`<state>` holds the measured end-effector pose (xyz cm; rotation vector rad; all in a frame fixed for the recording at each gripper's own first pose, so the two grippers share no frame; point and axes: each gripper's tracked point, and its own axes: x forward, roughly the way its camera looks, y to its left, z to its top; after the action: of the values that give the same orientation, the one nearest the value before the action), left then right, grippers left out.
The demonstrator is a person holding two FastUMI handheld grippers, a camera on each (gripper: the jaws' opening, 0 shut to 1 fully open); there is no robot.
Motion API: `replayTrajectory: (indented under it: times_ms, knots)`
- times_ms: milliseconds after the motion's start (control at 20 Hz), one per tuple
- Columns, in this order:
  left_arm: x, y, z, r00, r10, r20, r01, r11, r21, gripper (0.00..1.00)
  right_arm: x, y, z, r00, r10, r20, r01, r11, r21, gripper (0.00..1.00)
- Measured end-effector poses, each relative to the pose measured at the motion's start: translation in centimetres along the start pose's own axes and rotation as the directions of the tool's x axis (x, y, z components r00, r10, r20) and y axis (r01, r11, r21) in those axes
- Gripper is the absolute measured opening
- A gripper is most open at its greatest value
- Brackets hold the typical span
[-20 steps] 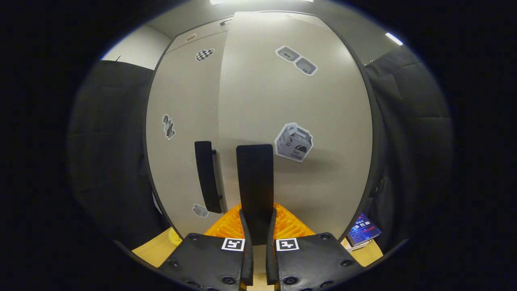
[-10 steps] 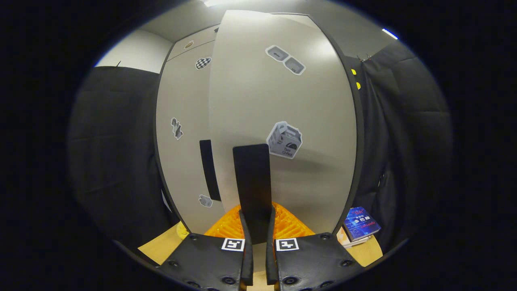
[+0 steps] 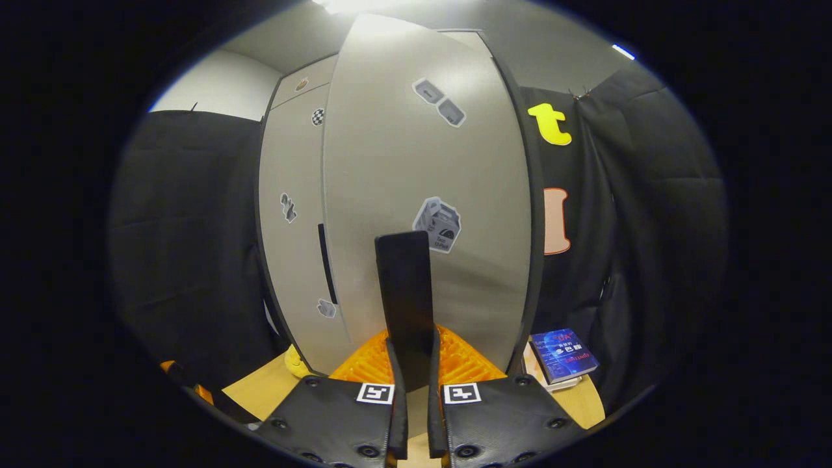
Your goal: Open the right door of the double-door shoe cabinet with the right hand, and open the left door with the left hand.
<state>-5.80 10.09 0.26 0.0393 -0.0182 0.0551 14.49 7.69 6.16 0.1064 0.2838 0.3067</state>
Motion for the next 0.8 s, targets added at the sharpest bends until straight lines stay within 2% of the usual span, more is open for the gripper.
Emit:
replayTrajectory:
  times_ms: [450,800]
  knots:
    - [1.7,-6.8,0.6,0.991,-0.134,0.011,0.134,0.991,-0.018,0.91,-1.1,-2.0,0.0,1.000,-0.027,0.015,0.027,1.000,-0.010,0.13]
    - [1.9,-9.4,0.9,0.985,-0.172,0.012,0.172,0.985,-0.021,0.90,-1.5,-3.4,0.2,0.998,-0.055,0.031,0.056,0.998,-0.038,0.13]
